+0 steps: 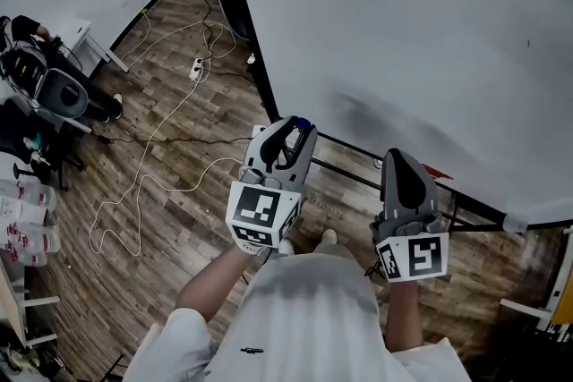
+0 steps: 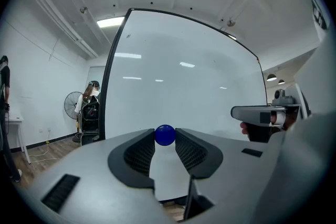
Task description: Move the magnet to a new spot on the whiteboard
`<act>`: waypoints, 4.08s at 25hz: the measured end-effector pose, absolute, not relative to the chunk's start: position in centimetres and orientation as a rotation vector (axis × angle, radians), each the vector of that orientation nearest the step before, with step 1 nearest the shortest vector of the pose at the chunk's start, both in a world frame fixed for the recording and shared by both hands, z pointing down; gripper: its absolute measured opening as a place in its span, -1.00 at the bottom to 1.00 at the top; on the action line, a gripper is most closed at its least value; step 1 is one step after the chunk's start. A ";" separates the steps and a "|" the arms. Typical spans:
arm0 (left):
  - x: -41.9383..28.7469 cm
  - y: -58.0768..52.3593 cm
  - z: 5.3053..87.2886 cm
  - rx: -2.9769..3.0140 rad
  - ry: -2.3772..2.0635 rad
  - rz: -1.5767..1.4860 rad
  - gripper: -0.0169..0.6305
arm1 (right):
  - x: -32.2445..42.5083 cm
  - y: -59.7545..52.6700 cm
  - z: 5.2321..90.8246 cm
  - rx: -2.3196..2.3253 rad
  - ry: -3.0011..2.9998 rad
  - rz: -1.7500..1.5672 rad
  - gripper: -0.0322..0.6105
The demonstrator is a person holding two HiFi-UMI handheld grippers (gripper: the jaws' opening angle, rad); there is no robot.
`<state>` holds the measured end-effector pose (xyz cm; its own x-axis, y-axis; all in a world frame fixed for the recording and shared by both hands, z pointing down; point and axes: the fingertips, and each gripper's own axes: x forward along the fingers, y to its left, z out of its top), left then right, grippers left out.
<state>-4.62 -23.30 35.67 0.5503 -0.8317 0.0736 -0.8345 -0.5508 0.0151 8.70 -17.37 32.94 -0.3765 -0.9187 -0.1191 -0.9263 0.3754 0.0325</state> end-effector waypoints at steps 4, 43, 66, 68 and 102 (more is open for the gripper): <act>-4.4 -24.1 33.7 2.747 -1.478 0.063 -0.57 | 8.7 -17.5 32.4 -1.701 2.531 0.162 -0.87; 3.6 -32.0 18.1 2.921 -1.458 -0.106 -0.57 | 8.4 -19.4 23.0 -1.663 2.485 0.375 -0.87; 3.3 -32.3 18.1 2.901 -1.607 -0.095 -0.55 | 9.9 -19.8 23.5 -1.717 2.437 0.321 -0.87; 2.8 -31.7 18.2 2.893 -1.611 -0.103 -0.55 | 10.0 -19.6 23.4 -1.718 2.436 0.322 -0.87; -8.5 -20.0 34.1 2.664 -1.463 -0.060 -0.93 | 10.3 -17.0 30.5 -1.773 2.494 0.251 -0.87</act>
<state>-8.51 -19.98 34.05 0.5374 -0.8432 0.0140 -0.8392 -0.5331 0.1078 10.31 -17.02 30.47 -0.3315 -0.9311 -0.1520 -0.9428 0.3207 0.0915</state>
